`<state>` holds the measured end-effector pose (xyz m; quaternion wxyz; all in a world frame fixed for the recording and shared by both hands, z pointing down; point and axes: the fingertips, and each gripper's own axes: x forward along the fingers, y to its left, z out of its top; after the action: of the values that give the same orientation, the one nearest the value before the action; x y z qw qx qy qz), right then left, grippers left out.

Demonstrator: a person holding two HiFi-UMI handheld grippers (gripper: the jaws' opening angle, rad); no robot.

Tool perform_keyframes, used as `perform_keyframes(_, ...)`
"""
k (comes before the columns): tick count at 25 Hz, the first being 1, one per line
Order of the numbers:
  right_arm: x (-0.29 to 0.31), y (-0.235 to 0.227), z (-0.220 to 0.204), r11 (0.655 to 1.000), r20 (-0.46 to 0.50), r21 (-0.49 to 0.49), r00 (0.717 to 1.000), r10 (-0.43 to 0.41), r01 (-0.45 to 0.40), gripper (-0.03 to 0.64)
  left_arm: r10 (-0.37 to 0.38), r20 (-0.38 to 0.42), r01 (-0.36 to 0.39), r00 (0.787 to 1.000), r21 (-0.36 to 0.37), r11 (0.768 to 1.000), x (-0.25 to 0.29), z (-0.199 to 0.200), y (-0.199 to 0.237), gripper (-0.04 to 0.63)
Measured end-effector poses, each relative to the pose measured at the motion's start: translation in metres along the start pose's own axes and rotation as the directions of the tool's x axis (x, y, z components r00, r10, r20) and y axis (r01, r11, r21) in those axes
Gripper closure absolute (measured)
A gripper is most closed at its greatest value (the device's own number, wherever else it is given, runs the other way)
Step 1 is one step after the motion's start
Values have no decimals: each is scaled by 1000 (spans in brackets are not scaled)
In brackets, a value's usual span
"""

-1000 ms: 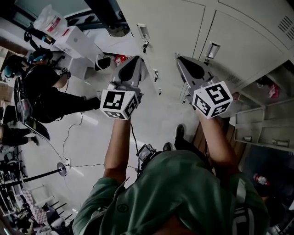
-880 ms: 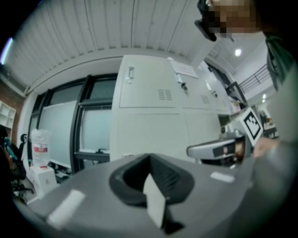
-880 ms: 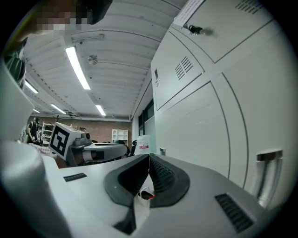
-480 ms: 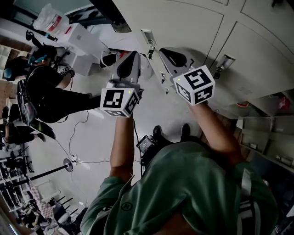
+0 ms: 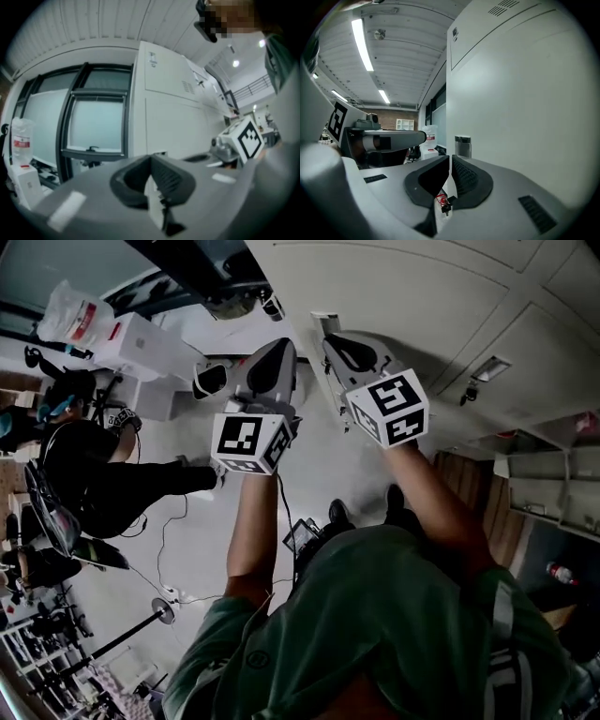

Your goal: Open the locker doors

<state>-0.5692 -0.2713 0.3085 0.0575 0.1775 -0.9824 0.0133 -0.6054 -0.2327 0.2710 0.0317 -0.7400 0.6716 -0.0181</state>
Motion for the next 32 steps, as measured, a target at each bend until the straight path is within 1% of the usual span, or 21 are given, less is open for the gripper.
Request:
perform_keyframes(4,14,-8,-10,994,-24,-27,994,-102,102,608,-57,9,57,998,-12,998,5,-8,11,609)
perform_keyframes(8,21,-16,-10,977,-21,-53,977,-210,209,607,-108,18,108,994,-26,994,7,-9,17,609)
perform_keyframes(10,22,-16,-7,967,-21,-69,969,-247,245,607,-129,19,130,991,-30,991,6,-8,20,609)
perform_keyframes(12,26,-13,-6,962,-24,-80,964,-265,262,607,-143,19,143,990,-36,989,4,-8,24,609)
perform_keyframes(17,25,-9,-4,960,-24,-60,961,-276,274,608,-184,17,185,983,-37,982,3,-11,19,609)
perform_keyframes(23,4,18,-7,967,-10,-64,969,-248,247,608,-213,19,213,977,-60,975,-2,-20,12,609)
perform_keyframes(26,-13,35,-8,971,-4,-60,973,-230,230,608,-232,24,233,972,-71,970,-6,-24,1,609)
perform_keyframes(30,-40,56,-10,978,-17,-58,979,-204,203,607,-237,31,238,971,-80,968,-14,-25,-16,609)
perform_keyframes(32,-55,66,-12,980,-24,-54,981,-194,193,607,-257,40,259,966,-85,962,-21,-23,-30,609)
